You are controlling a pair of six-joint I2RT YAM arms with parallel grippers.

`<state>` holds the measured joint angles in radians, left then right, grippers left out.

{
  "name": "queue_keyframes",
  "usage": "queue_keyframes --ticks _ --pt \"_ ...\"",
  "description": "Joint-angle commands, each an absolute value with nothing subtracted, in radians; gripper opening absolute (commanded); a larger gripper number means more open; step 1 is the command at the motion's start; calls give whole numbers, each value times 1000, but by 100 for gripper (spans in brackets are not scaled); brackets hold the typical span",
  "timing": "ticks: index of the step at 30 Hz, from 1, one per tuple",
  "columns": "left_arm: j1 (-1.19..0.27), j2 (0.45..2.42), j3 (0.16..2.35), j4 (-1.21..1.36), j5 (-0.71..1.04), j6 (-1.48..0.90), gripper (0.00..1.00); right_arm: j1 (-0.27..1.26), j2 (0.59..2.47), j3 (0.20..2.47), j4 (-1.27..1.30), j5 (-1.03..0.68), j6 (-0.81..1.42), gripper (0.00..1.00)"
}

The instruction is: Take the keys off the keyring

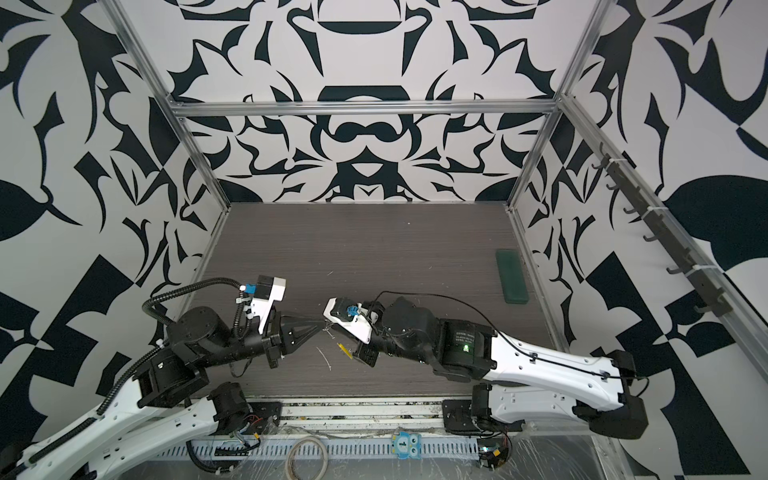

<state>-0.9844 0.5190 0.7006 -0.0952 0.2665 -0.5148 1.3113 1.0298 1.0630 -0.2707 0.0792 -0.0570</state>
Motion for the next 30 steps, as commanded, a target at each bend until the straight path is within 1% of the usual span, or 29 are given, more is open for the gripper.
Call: queue_keyframes --ticks 1,9,17,30 --pt "-984 477 652 24 196 -525 0 1334 1034 1096 -201 84 -68 0" --pt "-984 428 562 169 132 -520 0 1363 1056 1077 -127 110 -65 0" --pt "-984 414 530 208 108 -511 0 1389 1087 1078 -75 121 -73 0" --pt "-985 424 518 207 100 -503 0 1416 1127 1104 -59 120 -89 0"
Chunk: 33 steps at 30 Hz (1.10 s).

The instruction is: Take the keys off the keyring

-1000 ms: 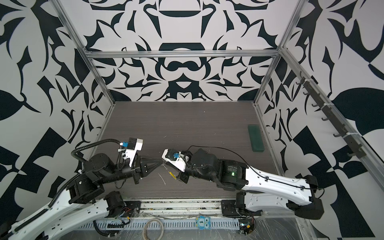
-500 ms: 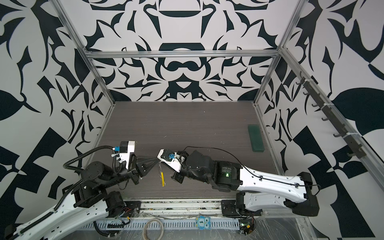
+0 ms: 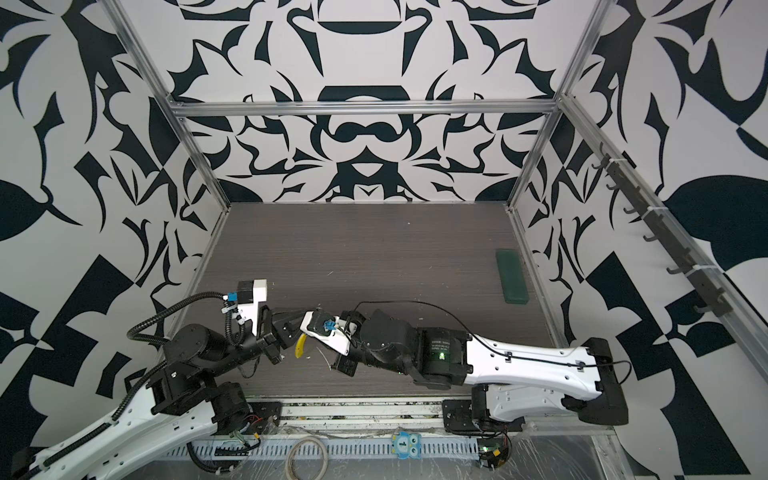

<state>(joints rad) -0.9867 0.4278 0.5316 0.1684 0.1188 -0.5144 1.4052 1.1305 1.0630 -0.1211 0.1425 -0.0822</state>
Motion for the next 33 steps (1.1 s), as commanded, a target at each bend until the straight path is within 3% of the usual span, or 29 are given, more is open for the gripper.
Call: queue_keyframes --ticks 1,13,21,27,33 --pt "-983 420 520 200 96 -503 0 1417 1121 1102 -66 122 -86 0" --pt "-985 333 499 103 -3 -502 0 1389 901 951 -98 223 -18 0" --pt "-984 219 467 25 -68 -515 0 1037 786 836 -110 -26 137 0" --pt "-984 196 461 0 -81 -522 0 733 936 667 106 -330 345 0" --pt "-984 206 457 0 -75 -523 0 691 1250 626 279 -431 423 0"
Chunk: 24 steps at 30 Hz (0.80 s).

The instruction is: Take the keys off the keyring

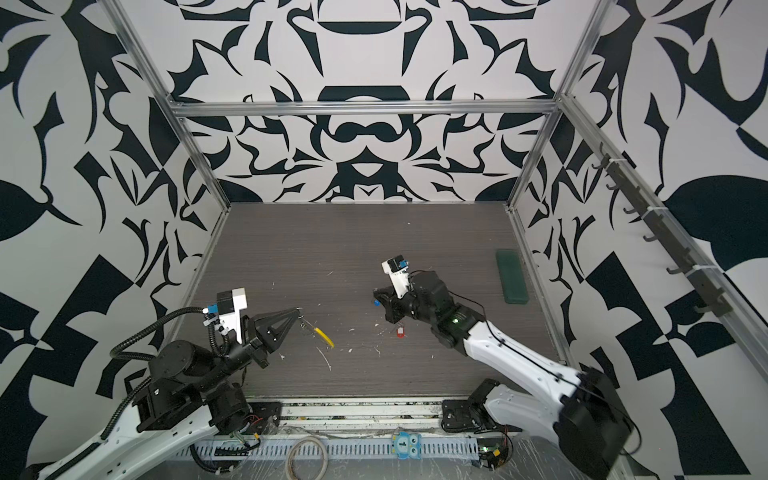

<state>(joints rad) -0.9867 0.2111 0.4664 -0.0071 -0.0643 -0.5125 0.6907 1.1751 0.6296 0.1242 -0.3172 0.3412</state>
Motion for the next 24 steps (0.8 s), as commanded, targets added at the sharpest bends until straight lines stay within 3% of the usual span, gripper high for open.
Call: queue_keyframes --ticks 1,5,13,23,24 --pt "-985 209 453 1 -77 -523 0 690 1295 629 288 -429 427 0" --pt "-985 220 437 25 -75 -531 0 691 1439 639 304 -411 440 0" --pt "-984 252 443 34 -78 -532 0 716 1538 616 300 -380 464 1" --pt "-984 309 456 29 -97 -553 0 756 1473 652 124 -188 441 40" --pt "-984 313 459 28 -95 -554 0 760 1456 655 106 -159 437 47"
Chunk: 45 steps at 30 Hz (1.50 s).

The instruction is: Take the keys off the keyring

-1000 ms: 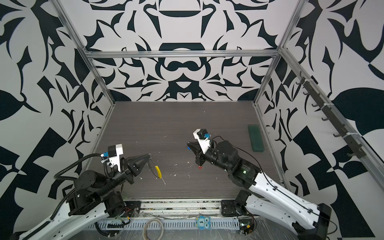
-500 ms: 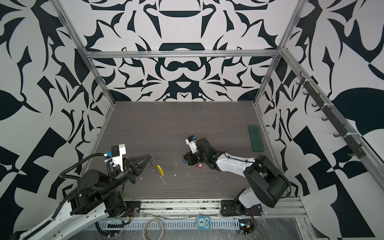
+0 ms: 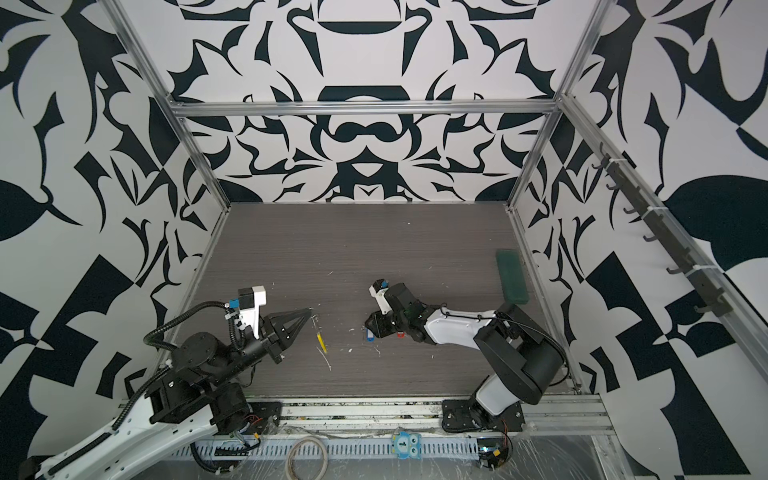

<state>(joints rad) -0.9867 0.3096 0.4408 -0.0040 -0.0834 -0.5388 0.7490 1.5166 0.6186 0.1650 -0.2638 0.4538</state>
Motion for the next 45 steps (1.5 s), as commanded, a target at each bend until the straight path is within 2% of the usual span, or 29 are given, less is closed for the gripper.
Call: queue_keyframes --ticks 1,9,12,16,23,28,33,37,40,43,45 --pt "-985 317 462 26 -94 -552 0 765 1430 654 96 -129 437 50" --pt "-985 321 473 9 -95 -551 0 795 1135 647 84 -87 399 50" --pt "-985 322 467 12 -110 -554 0 862 1029 684 87 -92 370 50" --pt "-985 330 460 21 -135 -561 0 1026 966 775 83 -35 285 51" --pt "-984 337 445 39 -189 -580 0 1257 1024 841 172 72 205 63" --pt "-984 349 444 55 -189 -581 0 1304 1138 907 151 127 170 69" --pt "-985 362 442 64 -180 -584 0 1307 1220 960 103 241 164 68" --pt "-985 357 435 63 -181 -586 0 1300 1226 953 107 272 165 56" --pt "-985 354 430 67 -182 -588 0 1283 1234 951 103 227 164 44" --pt "-985 361 428 72 -179 -589 0 1274 1240 950 106 185 164 31" --pt "-984 365 430 71 -178 -591 0 1267 1239 947 110 146 165 18"
